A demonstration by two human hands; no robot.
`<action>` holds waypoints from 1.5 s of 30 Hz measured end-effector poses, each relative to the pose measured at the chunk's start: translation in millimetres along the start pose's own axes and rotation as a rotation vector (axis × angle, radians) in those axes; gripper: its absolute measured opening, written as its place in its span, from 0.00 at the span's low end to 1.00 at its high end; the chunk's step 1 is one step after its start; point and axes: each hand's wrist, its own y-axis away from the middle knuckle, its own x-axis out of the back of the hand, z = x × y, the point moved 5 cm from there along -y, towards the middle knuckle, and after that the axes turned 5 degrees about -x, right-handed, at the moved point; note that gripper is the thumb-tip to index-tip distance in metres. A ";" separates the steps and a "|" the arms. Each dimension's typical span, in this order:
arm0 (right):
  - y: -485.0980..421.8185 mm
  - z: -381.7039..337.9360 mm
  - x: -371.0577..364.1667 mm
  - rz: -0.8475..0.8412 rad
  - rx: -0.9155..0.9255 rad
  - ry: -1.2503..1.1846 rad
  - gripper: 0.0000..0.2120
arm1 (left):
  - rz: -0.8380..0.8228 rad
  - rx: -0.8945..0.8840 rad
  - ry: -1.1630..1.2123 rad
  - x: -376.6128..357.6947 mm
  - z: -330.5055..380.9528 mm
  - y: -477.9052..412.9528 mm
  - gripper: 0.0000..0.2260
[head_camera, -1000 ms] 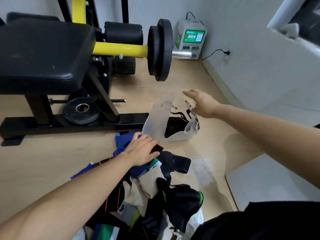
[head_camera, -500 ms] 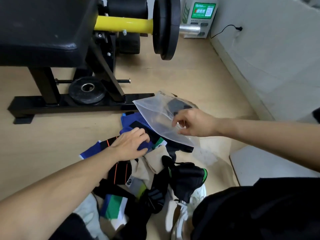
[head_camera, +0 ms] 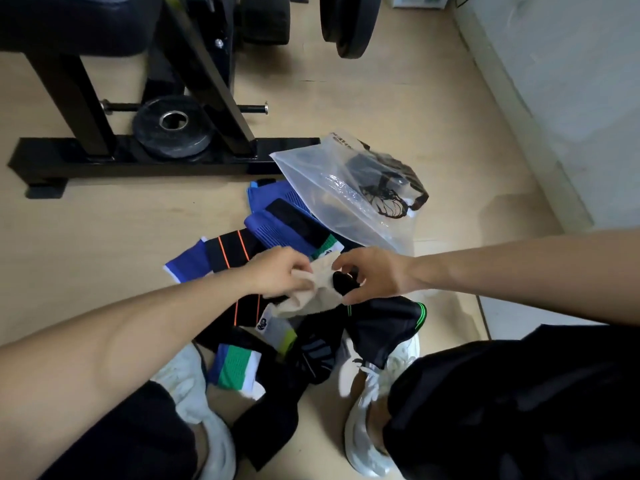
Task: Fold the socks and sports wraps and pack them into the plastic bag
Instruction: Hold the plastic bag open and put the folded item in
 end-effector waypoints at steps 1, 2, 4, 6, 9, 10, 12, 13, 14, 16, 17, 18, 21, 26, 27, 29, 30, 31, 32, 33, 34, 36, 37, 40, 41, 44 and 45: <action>-0.9 -1.4 2.1 0.018 -0.014 -0.053 0.32 | 0.013 0.006 0.179 9.1 7.4 -3.4 0.08; -1.9 -3.3 4.8 0.033 -0.024 -0.115 0.32 | 0.018 0.012 0.308 18.4 15.7 -5.3 0.07; -2.8 -10.3 12.6 0.068 -0.010 -0.214 0.24 | 0.025 0.041 0.462 36.2 31.0 -4.4 0.07; -2.7 -16.2 25.5 0.134 0.006 -0.234 0.10 | 0.027 0.061 0.531 50.8 43.6 0.7 0.09; 3.4 -21.9 47.8 0.176 -0.023 -0.277 0.09 | 0.033 0.079 0.514 72.5 59.7 17.4 0.15; 5.4 -24.7 53.5 0.161 -0.030 -0.319 0.12 | 0.030 0.075 0.510 79.5 64.9 24.3 0.15; 9.4 -32.1 64.7 0.110 -0.024 -0.382 0.15 | 0.001 0.065 0.509 93.0 75.8 39.6 0.13; 13.7 -36.6 71.5 0.093 -0.009 -0.390 0.15 | -0.021 0.063 0.506 98.6 81.7 47.6 0.13; 17.7 -40.3 78.7 0.085 0.006 -0.387 0.14 | -0.037 0.062 0.509 104.5 88.0 54.5 0.14; 24.9 -46.4 92.7 0.086 0.024 -0.373 0.09 | -0.028 0.066 0.523 115.7 95.8 65.9 0.17; 28.3 -49.1 99.5 0.094 0.025 -0.370 0.06 | 0.005 0.058 0.522 120.9 99.5 71.2 0.16; 31.5 -51.8 105.8 0.104 0.024 -0.373 0.05 | 0.054 0.048 0.520 125.4 103.8 76.4 0.13; 42.3 -61.9 122.8 0.142 0.011 -0.408 0.09 | 0.279 0.019 0.579 135.9 118.2 93.2 0.02; 46.3 -78.9 131.8 0.188 0.002 -0.489 0.09 | 0.588 0.040 0.881 112.6 104.7 138.1 0.07; 44.9 -81.8 128.6 0.183 -0.005 -0.495 0.09 | 0.618 0.052 0.934 103.1 101.9 144.4 0.09; 43.6 -91.2 119.9 0.160 -0.012 -0.514 0.09 | 0.674 0.095 0.987 90.5 99.3 148.5 0.06; 43.5 -98.0 114.0 0.143 -0.013 -0.531 0.10 | 0.693 0.111 1.004 86.3 98.7 149.6 0.04; 44.4 -105.0 108.1 0.129 -0.014 -0.561 0.10 | 0.714 0.131 1.021 83.0 96.5 151.8 0.03; 46.1 -110.6 101.5 0.117 -0.016 -0.604 0.11 | 0.744 0.155 1.040 80.2 93.8 155.2 0.03; 47.4 -114.4 95.2 0.098 -0.015 -0.649 0.12 | 0.786 0.184 1.054 77.0 87.4 160.0 0.03; 49.3 -118.2 88.9 0.071 -0.006 -0.682 0.14 | 0.828 0.219 1.059 72.8 78.7 165.4 0.05; 53.7 -125.1 75.5 0.010 0.016 -0.674 0.21 | 0.876 0.267 1.067 64.9 71.4 175.9 0.08; 55.4 -130.0 68.5 -0.008 0.028 -0.636 0.24 | 0.880 0.265 1.084 62.1 73.7 179.0 0.08; 57.2 -146.6 46.1 -0.015 0.086 -0.533 0.21 | 0.865 0.221 1.107 53.5 84.9 184.0 0.05; 57.2 -151.3 39.9 -0.011 0.119 -0.505 0.19 | 0.879 0.217 1.101 51.3 87.3 187.9 0.06; 57.2 -155.0 29.8 0.014 0.190 -0.388 0.18 | 0.908 0.215 1.067 51.6 87.6 196.7 0.10; 57.5 -153.7 29.6 0.028 0.196 -0.361 0.16 | 0.908 0.216 1.060 54.0 86.2 199.8 0.11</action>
